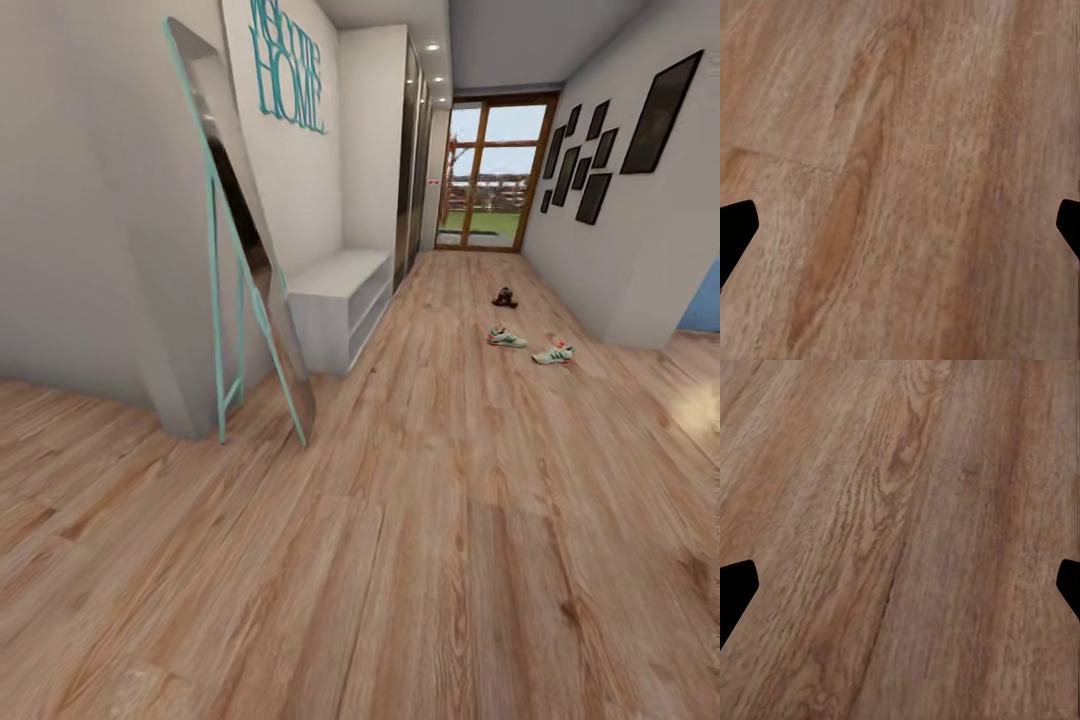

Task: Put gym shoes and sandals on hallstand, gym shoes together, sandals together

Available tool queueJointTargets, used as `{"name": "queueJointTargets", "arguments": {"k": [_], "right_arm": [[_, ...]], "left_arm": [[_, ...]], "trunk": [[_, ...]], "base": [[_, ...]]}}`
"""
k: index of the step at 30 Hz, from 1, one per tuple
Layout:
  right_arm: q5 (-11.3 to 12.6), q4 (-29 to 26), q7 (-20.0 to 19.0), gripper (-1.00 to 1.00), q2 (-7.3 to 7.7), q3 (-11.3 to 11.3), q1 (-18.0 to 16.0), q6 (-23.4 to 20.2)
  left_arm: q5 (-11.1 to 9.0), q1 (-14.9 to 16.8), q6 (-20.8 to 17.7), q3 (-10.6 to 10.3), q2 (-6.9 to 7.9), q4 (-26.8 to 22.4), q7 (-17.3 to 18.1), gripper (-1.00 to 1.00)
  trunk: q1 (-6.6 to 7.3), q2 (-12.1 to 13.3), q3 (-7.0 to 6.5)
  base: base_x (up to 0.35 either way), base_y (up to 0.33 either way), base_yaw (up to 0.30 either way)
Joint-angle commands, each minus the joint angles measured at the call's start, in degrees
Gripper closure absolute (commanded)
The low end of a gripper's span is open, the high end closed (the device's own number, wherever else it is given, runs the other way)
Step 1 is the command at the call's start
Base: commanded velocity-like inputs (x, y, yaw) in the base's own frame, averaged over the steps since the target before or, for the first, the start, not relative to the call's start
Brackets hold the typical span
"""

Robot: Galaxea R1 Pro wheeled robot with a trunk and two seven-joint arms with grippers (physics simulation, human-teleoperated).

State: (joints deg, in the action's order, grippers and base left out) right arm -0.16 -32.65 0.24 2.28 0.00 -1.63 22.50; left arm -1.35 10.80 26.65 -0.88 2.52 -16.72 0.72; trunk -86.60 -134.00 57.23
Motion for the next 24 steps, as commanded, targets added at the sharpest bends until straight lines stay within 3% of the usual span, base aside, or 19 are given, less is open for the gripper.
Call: {"name": "queueJointTargets", "arguments": {"k": [1,24], "right_arm": [[-0.02,0.05,0.02,-1.00,0.00,0.00,-0.04,0.18],[0.02,0.04,0.03,-1.00,0.00,0.00,-0.04,0.18]], "left_arm": [[-0.14,0.01,0.17,-0.09,0.02,0.02,0.07,-1.00],[-0.14,0.01,0.16,-0.09,0.03,0.03,0.07,-1.00]], "trunk": [[-0.02,-0.02,0.05],[-0.02,-0.02,0.05]], "base": [[0.339,0.000,-0.260],[0.339,0.000,-0.261]]}}
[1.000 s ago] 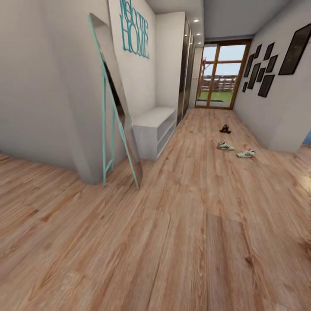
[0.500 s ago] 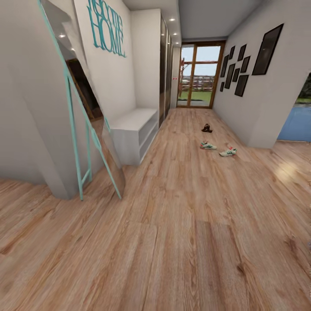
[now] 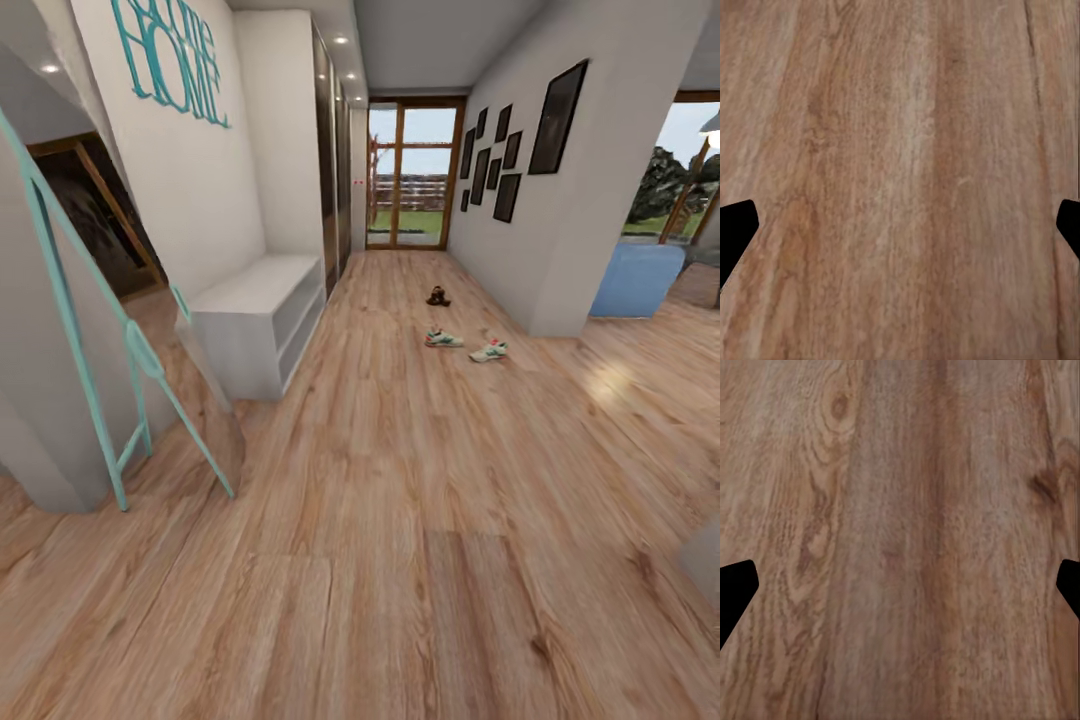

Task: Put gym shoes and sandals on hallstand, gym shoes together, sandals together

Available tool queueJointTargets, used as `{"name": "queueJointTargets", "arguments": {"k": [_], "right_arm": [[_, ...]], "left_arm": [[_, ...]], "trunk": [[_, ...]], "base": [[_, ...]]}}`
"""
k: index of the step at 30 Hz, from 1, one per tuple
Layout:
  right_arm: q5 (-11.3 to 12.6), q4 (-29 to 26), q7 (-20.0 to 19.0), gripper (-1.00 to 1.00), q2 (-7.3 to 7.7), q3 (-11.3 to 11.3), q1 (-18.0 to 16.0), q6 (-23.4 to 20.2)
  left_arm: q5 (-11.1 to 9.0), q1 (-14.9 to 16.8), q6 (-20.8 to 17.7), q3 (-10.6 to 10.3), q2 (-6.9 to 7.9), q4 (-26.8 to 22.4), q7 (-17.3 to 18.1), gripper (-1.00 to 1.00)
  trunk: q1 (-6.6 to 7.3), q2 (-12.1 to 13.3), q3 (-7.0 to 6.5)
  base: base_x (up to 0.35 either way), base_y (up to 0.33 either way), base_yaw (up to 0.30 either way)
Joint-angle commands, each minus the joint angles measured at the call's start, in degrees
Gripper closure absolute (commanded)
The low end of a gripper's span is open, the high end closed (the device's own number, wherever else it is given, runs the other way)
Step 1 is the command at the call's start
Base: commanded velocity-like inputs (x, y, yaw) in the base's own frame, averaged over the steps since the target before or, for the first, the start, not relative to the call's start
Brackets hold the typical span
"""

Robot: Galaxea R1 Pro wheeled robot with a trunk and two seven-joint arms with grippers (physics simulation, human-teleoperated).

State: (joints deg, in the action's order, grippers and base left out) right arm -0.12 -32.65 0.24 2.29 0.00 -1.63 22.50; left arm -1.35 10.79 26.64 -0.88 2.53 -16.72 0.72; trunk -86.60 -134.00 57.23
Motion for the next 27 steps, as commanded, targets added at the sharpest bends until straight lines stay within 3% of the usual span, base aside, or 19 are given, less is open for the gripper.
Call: {"name": "queueJointTargets", "arguments": {"k": [1,27], "right_arm": [[-0.03,0.05,0.02,-1.00,0.00,0.00,-0.04,0.18],[-0.05,0.05,-0.13,-1.00,0.00,0.01,-0.04,0.18]], "left_arm": [[-0.14,0.02,0.17,-0.09,0.02,0.03,0.07,-1.00],[-0.14,0.02,0.17,-0.09,0.01,0.03,0.07,-1.00]], "trunk": [[-0.02,-0.02,0.05],[-0.02,-0.02,0.05]], "base": [[0.340,0.000,-0.141],[0.339,-0.024,-0.011]]}}
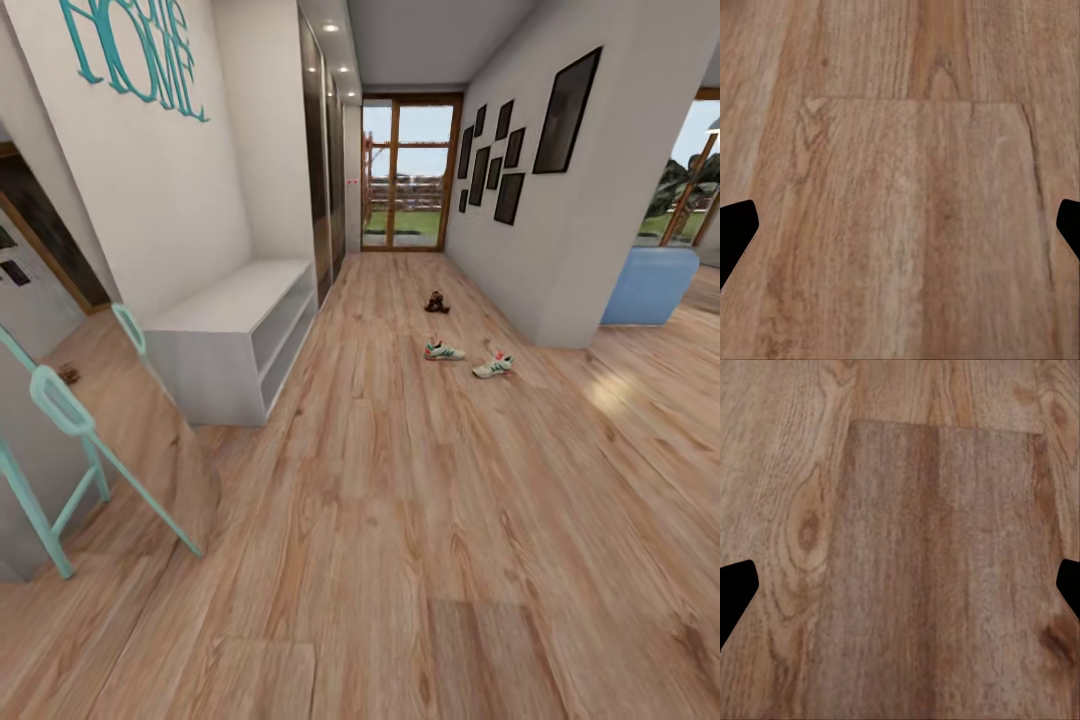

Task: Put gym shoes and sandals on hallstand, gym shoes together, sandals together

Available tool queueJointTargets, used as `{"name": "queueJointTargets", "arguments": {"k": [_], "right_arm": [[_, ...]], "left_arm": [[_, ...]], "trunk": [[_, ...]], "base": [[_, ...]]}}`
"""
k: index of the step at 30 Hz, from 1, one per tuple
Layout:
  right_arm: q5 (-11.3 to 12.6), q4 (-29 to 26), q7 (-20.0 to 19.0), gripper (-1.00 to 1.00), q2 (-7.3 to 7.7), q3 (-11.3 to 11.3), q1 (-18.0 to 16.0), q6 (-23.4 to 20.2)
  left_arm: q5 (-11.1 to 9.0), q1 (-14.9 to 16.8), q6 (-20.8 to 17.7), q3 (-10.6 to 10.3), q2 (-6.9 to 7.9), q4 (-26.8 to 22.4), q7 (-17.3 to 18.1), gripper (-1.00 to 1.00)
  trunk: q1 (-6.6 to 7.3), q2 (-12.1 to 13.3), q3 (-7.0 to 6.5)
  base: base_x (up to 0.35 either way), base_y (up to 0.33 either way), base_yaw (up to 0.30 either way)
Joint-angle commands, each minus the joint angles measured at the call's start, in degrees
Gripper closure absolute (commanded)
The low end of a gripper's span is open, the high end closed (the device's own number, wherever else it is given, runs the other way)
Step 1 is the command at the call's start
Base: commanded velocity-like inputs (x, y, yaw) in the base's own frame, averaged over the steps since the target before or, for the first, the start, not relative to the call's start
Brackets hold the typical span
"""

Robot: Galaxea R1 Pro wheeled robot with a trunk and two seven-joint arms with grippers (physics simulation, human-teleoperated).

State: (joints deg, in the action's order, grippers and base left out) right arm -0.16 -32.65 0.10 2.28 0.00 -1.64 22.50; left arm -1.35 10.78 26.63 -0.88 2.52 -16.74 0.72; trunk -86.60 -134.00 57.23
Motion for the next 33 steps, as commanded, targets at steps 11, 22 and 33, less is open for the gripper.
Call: {"name": "queueJointTargets", "arguments": {"k": [11,22,33], "right_arm": [[-0.09,0.08,0.06,-1.00,0.00,0.08,-0.03,0.17],[-0.04,0.11,0.15,-1.00,0.00,0.09,-0.03,0.17],[-0.02,0.12,0.17,-1.00,0.00,0.09,-0.03,0.17]], "left_arm": [[-0.14,0.03,0.18,-0.09,0.02,0.04,0.07,-1.00],[-0.14,0.03,0.18,-0.09,0.02,0.04,0.07,-1.00],[-0.14,0.03,0.18,-0.09,0.11,0.11,0.07,-1.00]], "trunk": [[-0.02,-0.02,0.05],[-0.02,-0.02,0.05],[-0.02,-0.02,0.05]], "base": [[0.339,-0.084,0.000],[0.339,-0.076,0.000],[0.339,-0.038,-0.084]]}}
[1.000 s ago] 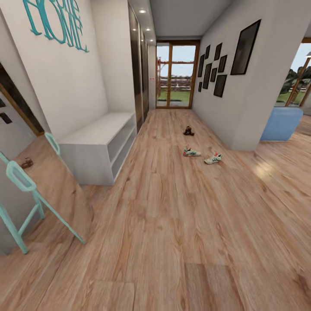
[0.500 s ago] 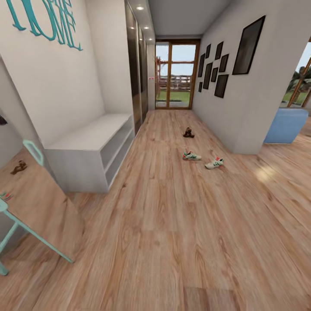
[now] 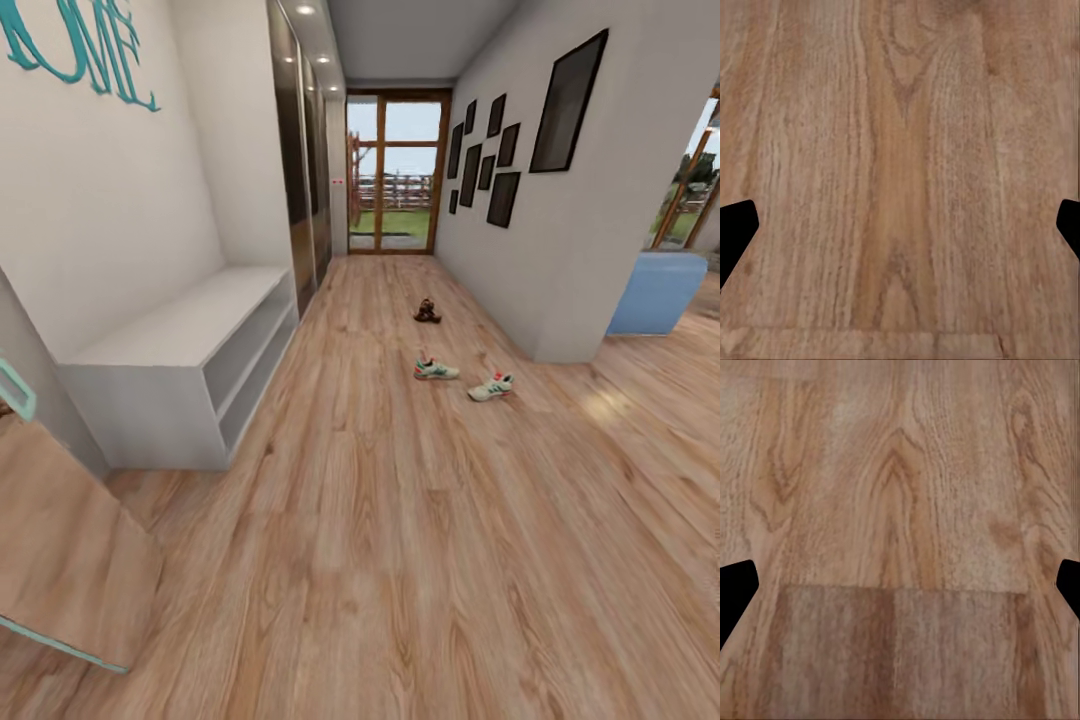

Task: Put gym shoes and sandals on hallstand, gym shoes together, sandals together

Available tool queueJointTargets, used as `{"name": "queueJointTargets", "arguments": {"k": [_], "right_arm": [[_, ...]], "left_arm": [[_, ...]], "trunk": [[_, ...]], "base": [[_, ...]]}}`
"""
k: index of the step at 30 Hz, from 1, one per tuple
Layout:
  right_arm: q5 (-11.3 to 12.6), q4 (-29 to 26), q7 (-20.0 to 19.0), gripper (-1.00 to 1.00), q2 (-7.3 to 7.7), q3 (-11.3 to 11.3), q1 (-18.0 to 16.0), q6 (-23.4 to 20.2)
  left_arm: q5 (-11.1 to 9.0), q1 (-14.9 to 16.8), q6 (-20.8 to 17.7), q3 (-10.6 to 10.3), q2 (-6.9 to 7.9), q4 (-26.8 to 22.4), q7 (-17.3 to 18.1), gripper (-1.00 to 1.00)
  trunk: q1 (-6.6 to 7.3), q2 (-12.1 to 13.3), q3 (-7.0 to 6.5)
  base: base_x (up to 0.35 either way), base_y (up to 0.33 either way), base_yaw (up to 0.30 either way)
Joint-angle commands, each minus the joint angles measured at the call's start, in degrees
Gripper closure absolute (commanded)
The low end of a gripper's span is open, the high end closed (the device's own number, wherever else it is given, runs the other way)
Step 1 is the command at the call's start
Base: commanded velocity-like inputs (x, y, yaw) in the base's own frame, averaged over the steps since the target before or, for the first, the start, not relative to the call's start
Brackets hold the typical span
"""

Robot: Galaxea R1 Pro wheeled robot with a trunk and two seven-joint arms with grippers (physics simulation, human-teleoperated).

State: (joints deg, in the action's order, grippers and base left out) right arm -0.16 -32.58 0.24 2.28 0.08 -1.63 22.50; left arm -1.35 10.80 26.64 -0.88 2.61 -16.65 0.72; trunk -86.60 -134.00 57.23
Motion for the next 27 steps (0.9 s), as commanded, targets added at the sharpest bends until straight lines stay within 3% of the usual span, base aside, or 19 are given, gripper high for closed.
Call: {"name": "queueJointTargets", "arguments": {"k": [1,27], "right_arm": [[-0.02,0.03,0.02,-1.00,0.00,0.01,-0.04,0.18],[-0.10,0.06,0.03,-1.00,0.00,0.01,-0.04,0.18]], "left_arm": [[-0.14,0.02,0.17,-0.09,0.02,0.03,0.07,-1.00],[-0.14,0.02,0.17,-0.09,0.03,0.04,0.07,-1.00]], "trunk": [[-0.02,-0.01,0.05],[-0.02,-0.01,0.05]], "base": [[0.339,-0.004,-0.221],[0.339,0.000,-0.019]]}}
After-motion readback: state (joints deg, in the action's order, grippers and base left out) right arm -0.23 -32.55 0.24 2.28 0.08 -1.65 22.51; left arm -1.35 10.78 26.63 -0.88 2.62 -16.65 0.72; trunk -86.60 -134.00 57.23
